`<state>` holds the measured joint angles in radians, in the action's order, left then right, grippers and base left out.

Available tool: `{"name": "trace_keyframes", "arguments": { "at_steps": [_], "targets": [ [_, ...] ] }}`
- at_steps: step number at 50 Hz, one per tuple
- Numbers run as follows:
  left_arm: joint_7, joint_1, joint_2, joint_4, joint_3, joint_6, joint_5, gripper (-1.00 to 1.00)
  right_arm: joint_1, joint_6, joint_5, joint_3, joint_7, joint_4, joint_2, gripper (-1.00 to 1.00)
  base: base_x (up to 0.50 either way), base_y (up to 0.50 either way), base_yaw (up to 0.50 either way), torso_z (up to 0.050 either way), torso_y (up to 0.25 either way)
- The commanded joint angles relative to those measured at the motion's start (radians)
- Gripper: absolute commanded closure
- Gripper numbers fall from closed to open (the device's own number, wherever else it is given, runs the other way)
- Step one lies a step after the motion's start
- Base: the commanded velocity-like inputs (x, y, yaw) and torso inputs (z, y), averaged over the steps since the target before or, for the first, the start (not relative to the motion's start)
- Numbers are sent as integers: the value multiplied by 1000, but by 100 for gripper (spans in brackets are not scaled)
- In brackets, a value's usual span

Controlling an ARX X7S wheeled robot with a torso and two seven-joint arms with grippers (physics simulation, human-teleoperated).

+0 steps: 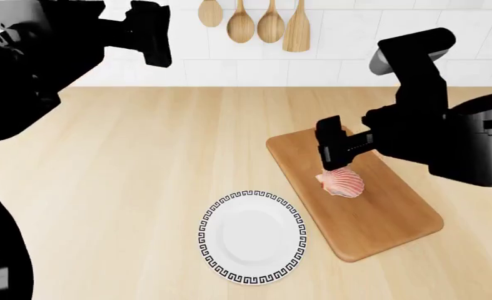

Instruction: Pick the scallop from the plate and place it on the cutting board. Then pick the condiment bottle from the cabinet and place it next to the cutting board.

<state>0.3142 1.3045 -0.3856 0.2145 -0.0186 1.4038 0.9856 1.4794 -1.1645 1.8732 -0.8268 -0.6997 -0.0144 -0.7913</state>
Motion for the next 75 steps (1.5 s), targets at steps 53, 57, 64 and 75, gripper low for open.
{"name": "trace_keyframes", "arguments": {
  "at_steps": [53, 57, 64, 75],
  "targets": [
    [284, 130, 86, 185, 194, 46, 364, -100, 104, 311, -327, 157, 1, -227, 37, -100, 0, 0, 0, 0, 0],
    [310, 135, 86, 182, 197, 52, 390, -100, 117, 329, -358, 167, -12, -267, 37, -100, 0, 0, 0, 0, 0],
    [326, 135, 81, 178, 190, 45, 405, -100, 155, 339, -417, 166, -24, -311, 53, -100, 0, 0, 0, 0, 0],
    [342, 130, 69, 175, 183, 33, 426, -100, 228, 340, -508, 156, -28, -351, 79, -100, 0, 0, 0, 0, 0]
  ]
}}
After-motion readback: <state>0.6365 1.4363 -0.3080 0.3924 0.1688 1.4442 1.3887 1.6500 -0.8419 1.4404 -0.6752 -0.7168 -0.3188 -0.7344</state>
